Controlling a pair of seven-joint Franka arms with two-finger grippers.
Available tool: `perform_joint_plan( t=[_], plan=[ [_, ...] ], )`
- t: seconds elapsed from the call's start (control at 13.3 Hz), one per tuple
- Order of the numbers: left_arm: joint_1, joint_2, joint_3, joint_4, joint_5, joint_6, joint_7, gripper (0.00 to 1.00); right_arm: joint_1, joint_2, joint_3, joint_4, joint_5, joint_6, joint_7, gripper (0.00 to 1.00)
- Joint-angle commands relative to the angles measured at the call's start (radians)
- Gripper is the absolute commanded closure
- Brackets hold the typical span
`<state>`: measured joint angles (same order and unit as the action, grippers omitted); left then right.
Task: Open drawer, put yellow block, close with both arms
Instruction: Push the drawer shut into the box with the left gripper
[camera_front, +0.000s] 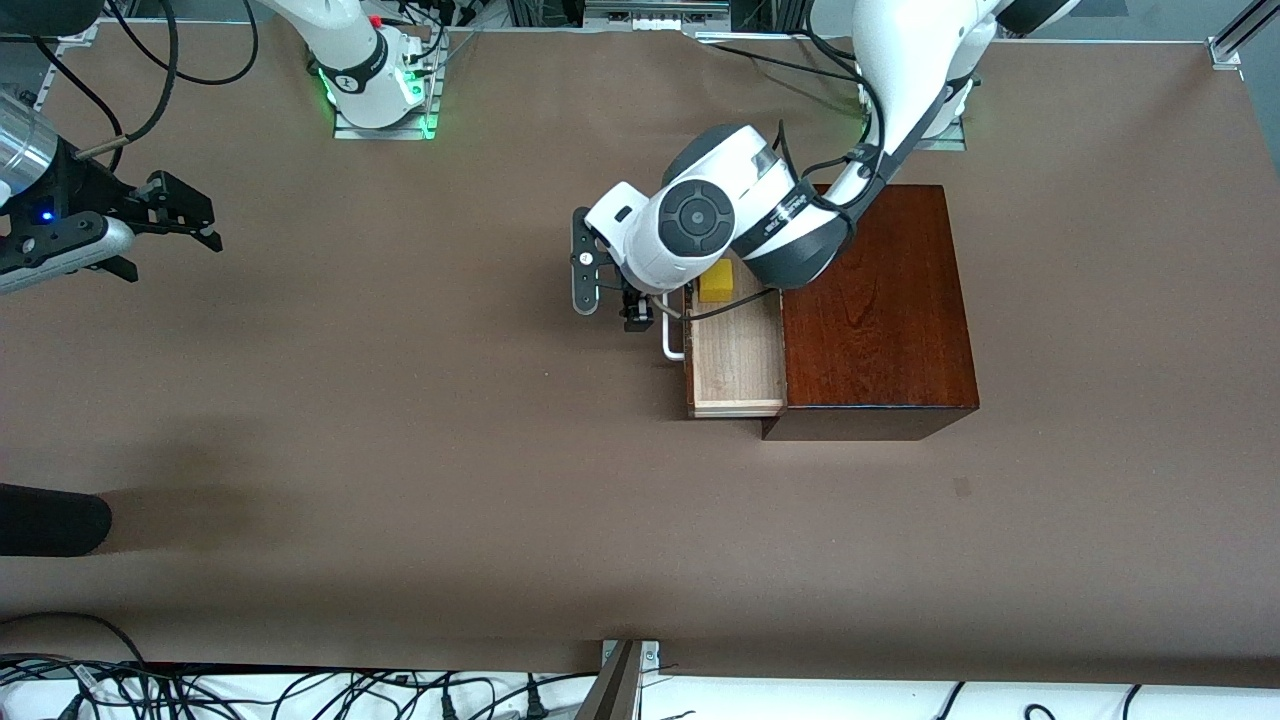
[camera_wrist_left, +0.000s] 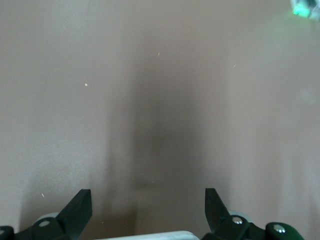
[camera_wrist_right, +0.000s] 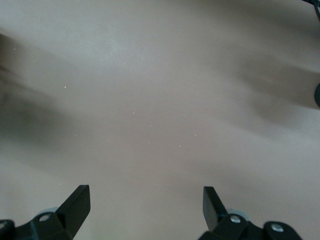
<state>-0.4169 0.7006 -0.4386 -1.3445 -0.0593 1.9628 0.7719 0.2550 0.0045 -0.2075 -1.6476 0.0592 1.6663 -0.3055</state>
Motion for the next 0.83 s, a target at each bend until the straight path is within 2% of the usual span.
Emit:
perform_joint_plan(
  t=[0.0, 0.15, 0.23, 0.45, 0.75],
  plan=[
    [-0.042, 0.057, 0.001, -0.022, 0.079, 0.112, 0.033, 0.0, -0.1, -0.031, 0.126, -0.026, -0.031, 0.003, 0.055, 0.0],
    [-0.06, 0.097, 0.003, -0.036, 0.153, 0.175, 0.032, 0.0, -0.138, -0.031, 0.146, -0.024, -0.032, -0.008, 0.059, 0.0],
    [-0.059, 0.094, 0.003, -0.041, 0.159, 0.173, 0.033, 0.0, -0.167, -0.031, 0.169, -0.023, -0.032, -0.01, 0.055, 0.0],
    [-0.043, 0.06, 0.0, -0.099, 0.154, 0.154, 0.017, 0.0, -0.171, -0.023, 0.168, -0.008, -0.033, -0.007, 0.045, 0.0],
    [-0.031, 0.017, 0.001, -0.097, 0.159, -0.065, -0.038, 0.0, -0.172, -0.005, 0.165, -0.006, -0.045, -0.004, 0.043, 0.0]
  ],
)
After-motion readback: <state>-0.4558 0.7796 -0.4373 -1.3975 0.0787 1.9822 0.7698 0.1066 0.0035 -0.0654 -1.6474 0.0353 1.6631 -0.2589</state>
